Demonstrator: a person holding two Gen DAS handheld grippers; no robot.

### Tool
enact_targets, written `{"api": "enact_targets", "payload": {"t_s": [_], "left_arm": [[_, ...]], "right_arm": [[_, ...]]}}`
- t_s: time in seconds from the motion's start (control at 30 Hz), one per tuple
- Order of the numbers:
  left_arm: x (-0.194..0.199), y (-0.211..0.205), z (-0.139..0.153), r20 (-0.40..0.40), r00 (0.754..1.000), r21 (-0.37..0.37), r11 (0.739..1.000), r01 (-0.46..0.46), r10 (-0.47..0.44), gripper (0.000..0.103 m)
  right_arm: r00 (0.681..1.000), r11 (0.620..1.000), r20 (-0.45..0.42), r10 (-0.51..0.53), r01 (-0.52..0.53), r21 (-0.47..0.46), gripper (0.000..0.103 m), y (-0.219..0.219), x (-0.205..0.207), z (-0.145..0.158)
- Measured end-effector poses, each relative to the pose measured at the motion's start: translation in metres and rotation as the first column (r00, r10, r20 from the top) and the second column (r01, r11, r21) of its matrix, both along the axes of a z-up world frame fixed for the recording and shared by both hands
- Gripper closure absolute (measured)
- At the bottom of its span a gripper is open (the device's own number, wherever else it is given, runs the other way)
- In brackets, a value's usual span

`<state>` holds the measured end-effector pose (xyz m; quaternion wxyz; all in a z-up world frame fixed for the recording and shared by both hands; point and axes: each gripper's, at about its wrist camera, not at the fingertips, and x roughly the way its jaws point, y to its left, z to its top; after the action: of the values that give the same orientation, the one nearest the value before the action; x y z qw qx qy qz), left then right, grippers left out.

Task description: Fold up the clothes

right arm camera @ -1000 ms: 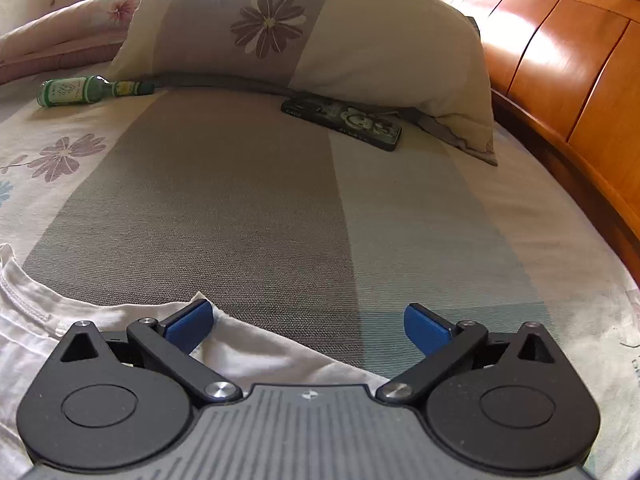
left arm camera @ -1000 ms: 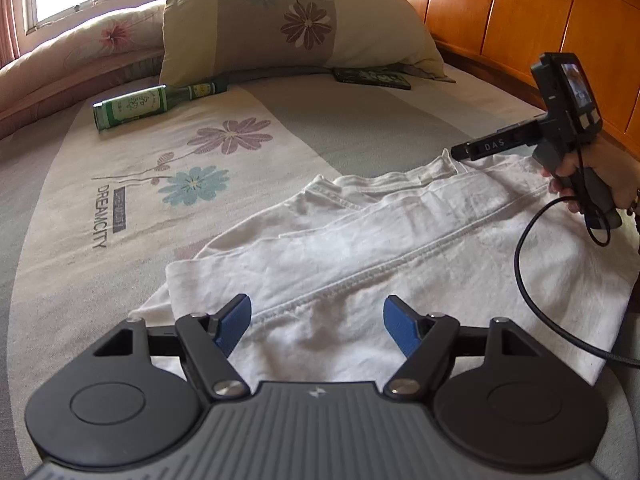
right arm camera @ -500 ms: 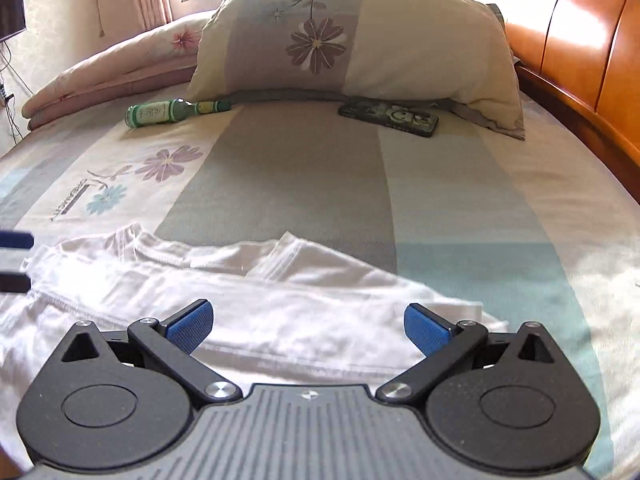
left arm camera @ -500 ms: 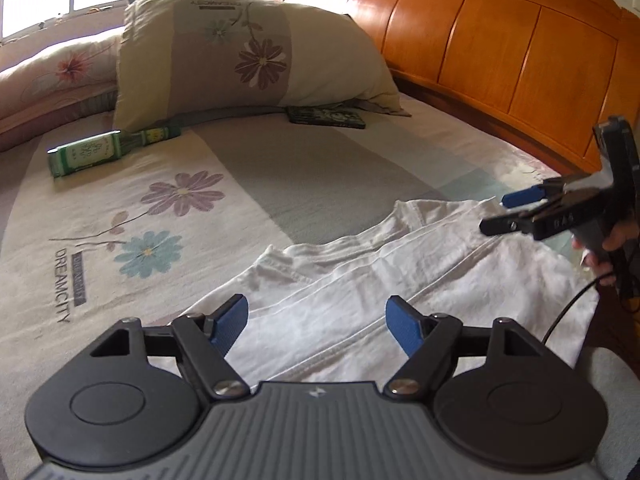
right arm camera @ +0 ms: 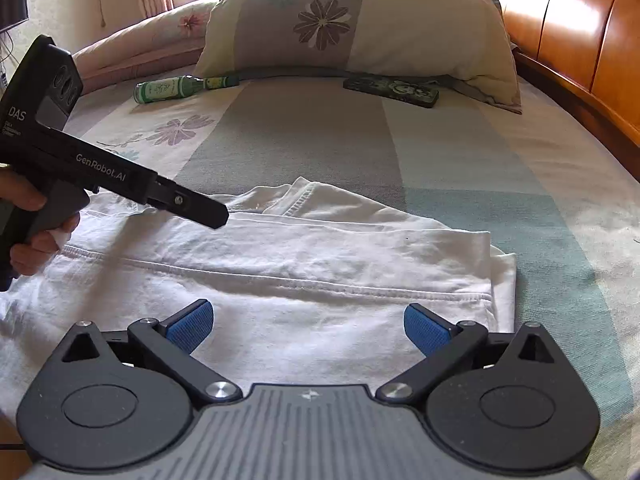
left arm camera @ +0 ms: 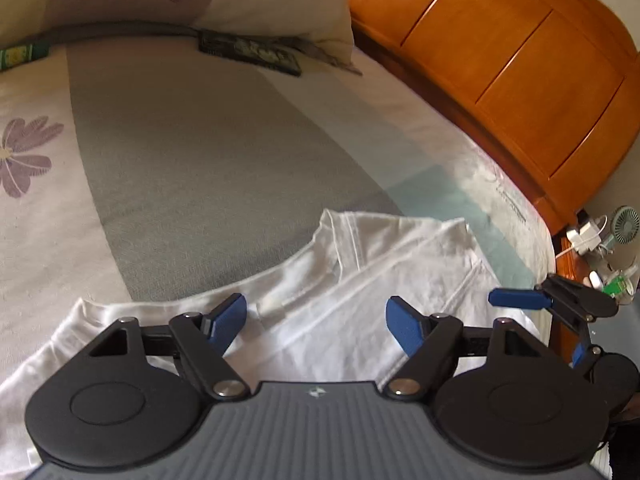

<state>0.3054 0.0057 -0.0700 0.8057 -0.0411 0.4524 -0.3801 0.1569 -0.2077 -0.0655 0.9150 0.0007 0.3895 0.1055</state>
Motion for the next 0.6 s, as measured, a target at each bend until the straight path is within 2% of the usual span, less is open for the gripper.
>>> {"api": "enact_targets", "payload": {"t_s": [0.03,0.13,0.17,0.27,0.37,0.43,0.5,0.6], "left_arm": [[0.001,0.003,-0.001,0.022,0.999,0.008,1.0,-0.025,0.025,0.024],[0.001,0.009,0.009,0.074,0.994,0.101,0.991,-0.092,0.085,0.025],[-0.002,0.013,0.014,0.089,0.993,0.113,0.99,-0.088,0.078,0.025],[-0.014,0.027,0.029,0.118,0.992,0.082,0.996,-0.046,0.036,0.019],[-0.018,0.036,0.027,0.093,0.996,0.073,0.997,-0.024,0.017,0.017],[-0.012,0.041,0.015,0.083,0.992,0.165,0.981,-0.103,0.09,0.017],[-0.006,0.045,0.003,0.081,0.984,0.252,0.951,-0.177,0.162,0.02],[-0.009,0.054,0.02,0.105,0.976,0.227,0.951,-0.211,0.192,0.021]], "right_arm": [[1.0,1.0,-0.002,-0.005,0.005,0.003,0.0,-0.002,0.0,-0.001],[1.0,1.0,0.0,-0.015,0.015,0.021,0.0,-0.007,-0.002,-0.004],[1.0,0.999,0.002,-0.016,0.016,0.032,0.0,-0.008,-0.003,-0.003],[1.0,0.999,0.011,-0.012,0.012,0.053,0.0,-0.009,-0.007,-0.003],[1.0,0.998,-0.001,-0.019,0.019,0.06,0.0,-0.009,-0.006,-0.008],[0.999,0.997,-0.017,-0.043,0.044,0.063,0.0,-0.01,-0.004,-0.014],[0.998,0.994,-0.025,-0.062,0.064,0.086,0.0,-0.012,-0.004,-0.017],[0.997,0.992,-0.039,-0.069,0.072,0.106,0.0,-0.016,-0.007,-0.012]]}}
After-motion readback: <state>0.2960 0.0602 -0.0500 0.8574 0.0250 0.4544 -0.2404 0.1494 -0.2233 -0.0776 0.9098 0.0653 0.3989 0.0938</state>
